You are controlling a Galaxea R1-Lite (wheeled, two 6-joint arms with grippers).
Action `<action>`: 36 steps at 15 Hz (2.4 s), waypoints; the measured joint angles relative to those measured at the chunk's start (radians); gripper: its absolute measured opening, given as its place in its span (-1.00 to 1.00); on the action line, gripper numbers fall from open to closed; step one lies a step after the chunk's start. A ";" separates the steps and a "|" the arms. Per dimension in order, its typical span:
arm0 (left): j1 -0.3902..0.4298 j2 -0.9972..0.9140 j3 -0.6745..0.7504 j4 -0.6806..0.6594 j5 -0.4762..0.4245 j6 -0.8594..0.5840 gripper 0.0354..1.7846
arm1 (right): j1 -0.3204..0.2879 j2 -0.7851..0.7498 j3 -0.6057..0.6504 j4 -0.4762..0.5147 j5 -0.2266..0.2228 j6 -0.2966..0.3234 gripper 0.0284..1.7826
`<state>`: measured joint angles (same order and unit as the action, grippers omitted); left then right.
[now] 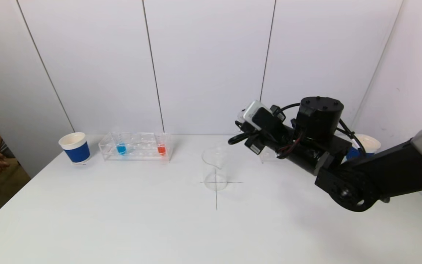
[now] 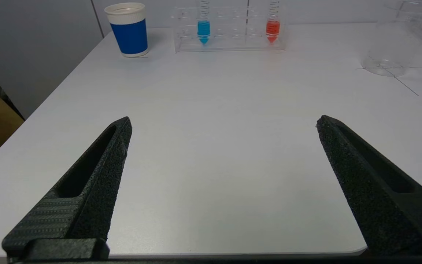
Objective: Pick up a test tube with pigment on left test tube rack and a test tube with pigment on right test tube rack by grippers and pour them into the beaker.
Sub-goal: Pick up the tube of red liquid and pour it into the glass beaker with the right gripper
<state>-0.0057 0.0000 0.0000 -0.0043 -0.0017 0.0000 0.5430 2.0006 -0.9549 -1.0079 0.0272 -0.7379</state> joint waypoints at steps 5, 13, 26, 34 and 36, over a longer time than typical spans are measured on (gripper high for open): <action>0.000 0.000 0.000 0.000 0.000 0.000 0.98 | 0.000 0.026 0.045 -0.021 0.000 -0.050 -0.45; 0.000 0.000 0.000 0.000 0.000 0.000 0.98 | 0.005 0.039 0.093 -0.029 0.002 -0.135 -0.45; 0.000 0.000 0.000 0.000 0.000 0.000 0.98 | 0.030 0.069 0.085 -0.034 0.014 -0.226 -0.45; 0.000 0.000 0.000 0.000 0.000 0.000 0.98 | 0.036 0.119 0.025 -0.109 0.067 -0.254 -0.45; 0.000 0.000 0.000 0.000 0.000 0.000 0.98 | 0.037 0.128 0.004 -0.116 0.069 -0.252 -0.45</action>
<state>-0.0057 0.0000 0.0000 -0.0043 -0.0013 0.0000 0.5796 2.1287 -0.9506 -1.1236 0.0962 -0.9900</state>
